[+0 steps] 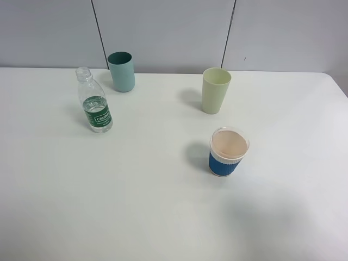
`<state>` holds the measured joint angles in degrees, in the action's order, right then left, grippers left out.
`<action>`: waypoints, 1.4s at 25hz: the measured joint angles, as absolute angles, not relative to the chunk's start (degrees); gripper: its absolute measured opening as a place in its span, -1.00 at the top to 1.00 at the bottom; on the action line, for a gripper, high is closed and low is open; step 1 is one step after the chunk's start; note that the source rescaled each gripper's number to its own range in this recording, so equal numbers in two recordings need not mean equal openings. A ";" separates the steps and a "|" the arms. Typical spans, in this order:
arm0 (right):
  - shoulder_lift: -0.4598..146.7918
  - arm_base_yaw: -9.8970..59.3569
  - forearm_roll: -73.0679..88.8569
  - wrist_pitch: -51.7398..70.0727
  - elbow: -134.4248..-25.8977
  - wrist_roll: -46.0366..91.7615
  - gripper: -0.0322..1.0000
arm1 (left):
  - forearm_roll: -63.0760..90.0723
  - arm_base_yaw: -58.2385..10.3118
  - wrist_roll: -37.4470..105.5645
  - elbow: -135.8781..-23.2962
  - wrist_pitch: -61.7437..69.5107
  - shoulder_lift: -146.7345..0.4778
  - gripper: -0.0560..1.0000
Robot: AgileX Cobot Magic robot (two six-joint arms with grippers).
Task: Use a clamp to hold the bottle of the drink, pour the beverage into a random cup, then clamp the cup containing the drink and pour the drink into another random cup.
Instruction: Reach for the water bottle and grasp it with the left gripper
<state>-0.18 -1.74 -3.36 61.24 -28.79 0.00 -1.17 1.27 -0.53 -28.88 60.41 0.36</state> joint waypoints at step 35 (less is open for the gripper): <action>-0.18 -1.74 -3.36 61.24 -28.79 0.00 -1.00 | -1.17 1.27 -0.56 -28.88 60.41 0.36 -1.00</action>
<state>-0.18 -1.74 -3.36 61.24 -28.79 0.00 -1.17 1.27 -0.56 -28.88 60.41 0.36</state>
